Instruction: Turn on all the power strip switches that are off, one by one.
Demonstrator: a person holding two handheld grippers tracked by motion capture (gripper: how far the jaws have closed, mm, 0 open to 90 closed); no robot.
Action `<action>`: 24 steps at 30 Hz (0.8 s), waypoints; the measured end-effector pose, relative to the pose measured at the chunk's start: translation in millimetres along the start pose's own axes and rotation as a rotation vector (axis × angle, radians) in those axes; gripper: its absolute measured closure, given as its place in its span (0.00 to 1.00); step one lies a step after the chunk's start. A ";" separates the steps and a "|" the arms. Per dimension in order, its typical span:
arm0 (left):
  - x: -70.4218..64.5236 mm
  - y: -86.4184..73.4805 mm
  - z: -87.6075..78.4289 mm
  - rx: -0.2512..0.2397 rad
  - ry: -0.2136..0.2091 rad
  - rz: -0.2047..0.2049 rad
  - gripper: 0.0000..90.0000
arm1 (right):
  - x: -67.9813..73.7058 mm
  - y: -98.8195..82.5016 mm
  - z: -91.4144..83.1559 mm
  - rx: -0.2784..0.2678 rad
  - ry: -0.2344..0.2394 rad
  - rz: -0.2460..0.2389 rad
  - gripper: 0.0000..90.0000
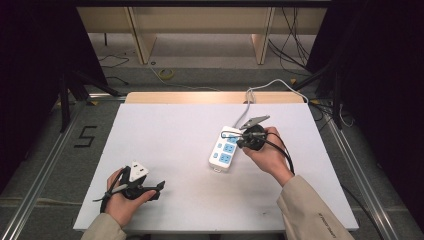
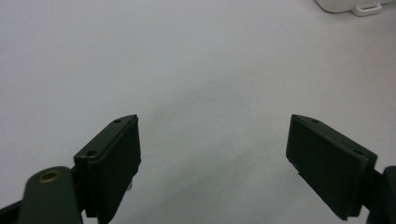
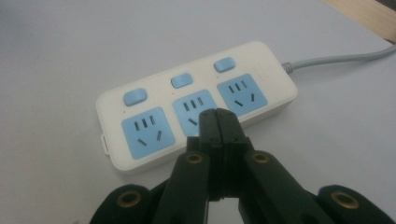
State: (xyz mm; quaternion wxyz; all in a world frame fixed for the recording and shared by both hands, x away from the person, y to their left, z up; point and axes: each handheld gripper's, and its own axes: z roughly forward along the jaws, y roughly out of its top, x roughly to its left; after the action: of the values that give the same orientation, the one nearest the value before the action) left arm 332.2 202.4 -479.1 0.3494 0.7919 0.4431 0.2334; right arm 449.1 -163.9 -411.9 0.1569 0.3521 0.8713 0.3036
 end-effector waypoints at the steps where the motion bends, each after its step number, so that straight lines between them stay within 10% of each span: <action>1: 0.1 -0.1 -0.1 0.002 0.000 0.000 0.20 | -0.6 1.0 1.2 0.000 0.001 -0.002 1.00; 24: 1.0 -0.5 -0.2 -0.002 0.001 -0.006 0.20 | -1.8 16.6 16.2 0.019 0.007 -0.010 1.00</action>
State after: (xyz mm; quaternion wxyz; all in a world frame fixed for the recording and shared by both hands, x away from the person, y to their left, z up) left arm 332.4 203.6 -479.3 0.3508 0.7900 0.4454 0.2333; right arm 466.9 -149.0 -413.5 0.1522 0.3484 0.8763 0.2959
